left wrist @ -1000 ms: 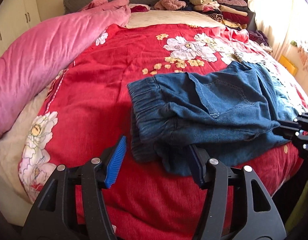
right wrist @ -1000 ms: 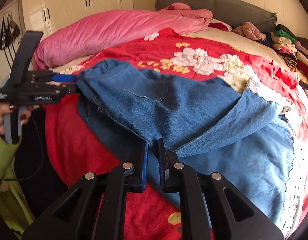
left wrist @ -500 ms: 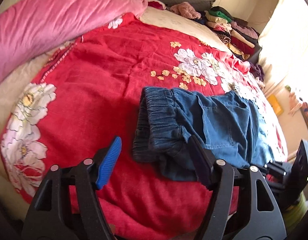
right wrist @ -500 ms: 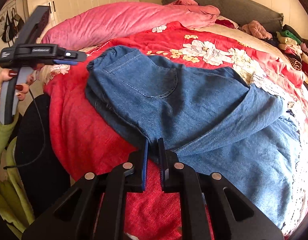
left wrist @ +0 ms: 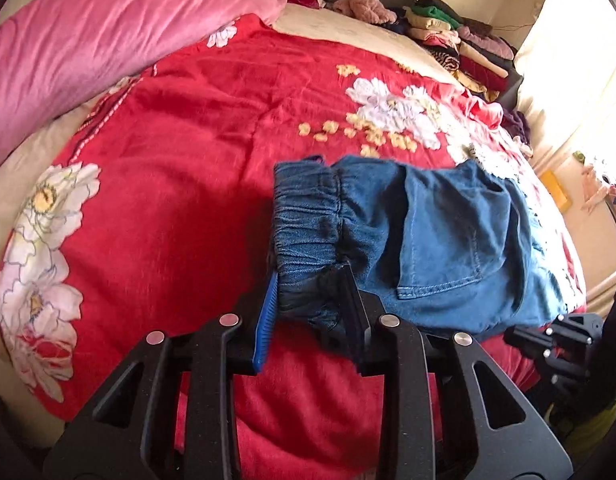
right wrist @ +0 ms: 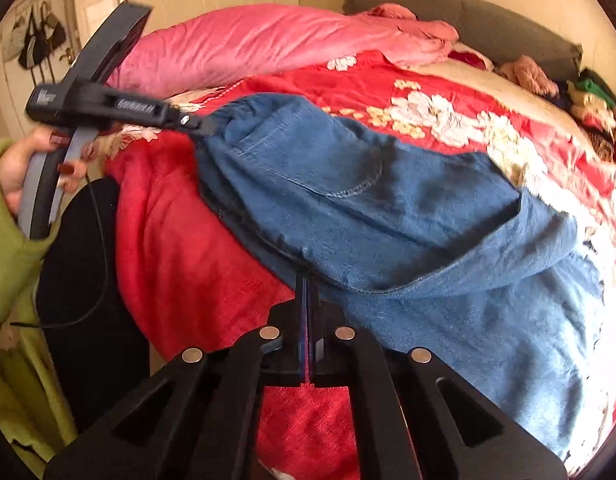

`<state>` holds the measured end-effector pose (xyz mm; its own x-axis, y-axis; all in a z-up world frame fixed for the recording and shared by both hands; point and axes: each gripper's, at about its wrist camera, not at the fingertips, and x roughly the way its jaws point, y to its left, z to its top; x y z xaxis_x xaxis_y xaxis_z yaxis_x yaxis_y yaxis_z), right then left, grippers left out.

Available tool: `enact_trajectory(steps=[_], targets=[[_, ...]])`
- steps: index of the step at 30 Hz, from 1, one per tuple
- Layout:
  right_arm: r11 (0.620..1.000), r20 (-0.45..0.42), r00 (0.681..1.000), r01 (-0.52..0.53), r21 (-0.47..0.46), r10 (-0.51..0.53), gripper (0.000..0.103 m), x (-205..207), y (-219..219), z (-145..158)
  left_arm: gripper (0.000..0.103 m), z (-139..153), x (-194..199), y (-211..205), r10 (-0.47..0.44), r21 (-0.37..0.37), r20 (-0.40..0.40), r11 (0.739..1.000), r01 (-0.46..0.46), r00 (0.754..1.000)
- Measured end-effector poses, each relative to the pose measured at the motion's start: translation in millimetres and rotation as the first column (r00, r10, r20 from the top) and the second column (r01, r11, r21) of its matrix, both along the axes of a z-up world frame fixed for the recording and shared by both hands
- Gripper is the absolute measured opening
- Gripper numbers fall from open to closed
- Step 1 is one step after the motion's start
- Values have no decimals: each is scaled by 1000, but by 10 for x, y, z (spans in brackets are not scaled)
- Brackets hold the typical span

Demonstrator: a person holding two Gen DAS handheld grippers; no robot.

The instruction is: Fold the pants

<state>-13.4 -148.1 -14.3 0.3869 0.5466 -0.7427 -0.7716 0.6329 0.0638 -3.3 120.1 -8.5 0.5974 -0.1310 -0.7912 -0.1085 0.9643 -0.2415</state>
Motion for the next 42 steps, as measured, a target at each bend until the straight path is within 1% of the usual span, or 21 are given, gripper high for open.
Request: enact_trajectory(steps=[3, 5, 6, 7, 8, 9, 15, 18, 19, 20, 21, 24, 27, 29, 32, 33, 35, 36, 37, 40, 42], targets=[[999, 3, 1000, 19, 33, -19, 0, 49, -7, 81, 25, -55, 21, 28, 11, -8, -6, 1000, -11, 1000], [999, 11, 1000, 18, 36, -18, 5, 112, 28, 128, 25, -44, 29, 16, 8, 5, -1, 1000, -8, 1000], [1000, 24, 1000, 11, 15, -11, 16, 132, 59, 143, 26, -34, 30, 10, 7, 11, 1, 1000, -7, 1000], [1000, 31, 1000, -1, -8, 2, 31, 134, 80, 141, 26, -30, 28, 17, 7, 7, 1, 1000, -7, 1000], [999, 56, 998, -9, -36, 11, 36, 124, 100, 141, 26, -28, 18, 24, 9, 1, 2, 1000, -9, 1000], [998, 76, 997, -18, -53, 22, 37, 118, 104, 140, 27, -26, 15, 31, 11, -2, 2, 1000, -11, 1000], [982, 98, 991, -77, -171, 95, 37, 103, 154, -6, 28, 3, 19, 28, 14, -4, 9, 1000, -14, 1000], [967, 146, 981, -93, -238, 130, 37, 122, 250, -87, 28, 14, 29, 22, 17, -4, 9, 1000, -17, 1000], [961, 165, 977, -90, -262, 137, 35, 143, 285, -122, 28, 14, 26, 21, 18, -7, 9, 1000, -18, 1000], [957, 170, 975, -90, -277, 141, 30, 172, 312, -156, 28, 18, 26, 23, 21, -13, 10, 1000, -20, 1000], [958, 155, 978, -94, -272, 140, 4, 203, 319, -171, 28, 26, 38, 21, 24, -16, 10, 1000, -24, 1000], [979, 108, 988, -88, -186, 110, 4, 211, 243, -78, 28, 70, 25, 22, 26, -9, 21, 1000, -26, 999], [981, 94, 988, -111, -160, 127, 3, 112, 188, -27, 29, 68, 20, 52, 31, -11, 21, 999, -30, 999], [978, 89, 986, -121, -172, 138, 3, 74, 205, -86, 33, 22, 39, 65, 37, 0, 11, 999, -37, 999], [970, 66, 989, -115, -214, 132, 4, 86, 254, -262, 38, -45, 53, 75, 40, -10, -7, 999, -40, 999], [972, 49, 991, -115, -204, 127, 7, 98, 245, -278, 40, -50, 51, 74, 40, -5, -9, 999, -40, 999], [980, 9, 993, -115, -162, 117, 10, 125, 189, -225, 44, -25, 27, 84, 47, 1, -5, 999, -47, 999], [983, -9, 993, -120, -137, 120, 15, 130, 155, -177, 46, 7, 5, 107, 54, -2, 3, 999, -54, 999], [989, -21, 993, -116, -96, 115, 16, 137, 93, -96, 46, 40, -18, 117, 59, 1, 11, 998, -59, 998], [997, -19, 997, -76, -5, 76, 17, 167, -48, 94, 46, 204, -99, 115, 77, 46, 55, 996, -80, 995], [999, -15, 999, -35, 34, 36, 17, 226, -83, 171, 46, 331, -139, 78, 77, 61, 89, 995, -83, 993]])
